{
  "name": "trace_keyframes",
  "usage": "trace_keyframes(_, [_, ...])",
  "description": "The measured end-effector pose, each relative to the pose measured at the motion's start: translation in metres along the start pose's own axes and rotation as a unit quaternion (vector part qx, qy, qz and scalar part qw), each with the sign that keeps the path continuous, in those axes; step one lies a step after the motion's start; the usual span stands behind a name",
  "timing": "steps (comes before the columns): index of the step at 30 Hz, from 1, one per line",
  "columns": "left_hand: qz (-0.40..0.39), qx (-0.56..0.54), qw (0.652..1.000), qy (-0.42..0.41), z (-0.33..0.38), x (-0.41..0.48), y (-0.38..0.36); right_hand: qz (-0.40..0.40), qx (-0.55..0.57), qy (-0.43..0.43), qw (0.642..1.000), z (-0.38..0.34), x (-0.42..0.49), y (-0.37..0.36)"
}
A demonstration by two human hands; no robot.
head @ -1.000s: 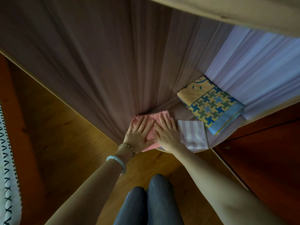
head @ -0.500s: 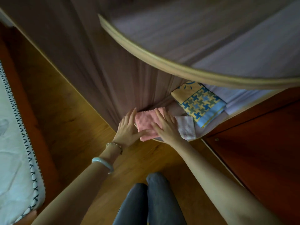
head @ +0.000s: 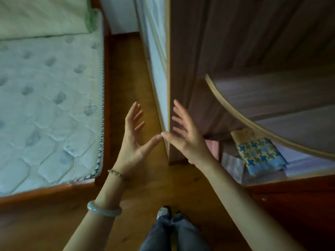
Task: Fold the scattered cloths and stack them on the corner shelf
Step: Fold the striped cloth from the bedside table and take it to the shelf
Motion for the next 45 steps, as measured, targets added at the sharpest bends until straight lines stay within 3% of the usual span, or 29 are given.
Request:
trace_keyframes(7, [0.194,0.090,0.976,0.029,0.051,-0.072,0.099,-0.159,-0.024,0.106,0.981,-0.070,0.038,-0.064])
trace_keyframes(14, [0.321,0.151,0.934,0.038,0.091,-0.179,0.165,-0.355,-0.029,0.184,0.916,-0.123,0.034,-0.177])
trace_keyframes(19, [0.411,0.213,0.884,0.065,0.111,-0.270,0.207,-0.445,-0.063,0.228,0.864,-0.151,0.009,-0.275])
trace_keyframes(25, [0.471,0.232,0.848,0.075,0.130,-0.345,0.273,-0.449,-0.050,0.278,0.848,-0.190,-0.001,-0.371])
trace_keyframes(37, [0.432,0.285,0.854,0.054,0.126,-0.420,0.466,-0.346,-0.052,0.322,0.880,-0.251,0.009,-0.548])
trace_keyframes(45, [0.474,0.234,0.847,0.050,0.092,-0.475,0.581,-0.372,-0.047,0.316,0.872,-0.271,0.026,-0.678])
Point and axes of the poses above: each hand's wrist, its own x-axis towards the middle knuckle, its own y-axis out of the back of the hand, z = x × y, the point moved 6 cm from there along x, towards the middle knuckle, and after that the axes turned 9 degrees about -z, right-handed, at the moved point
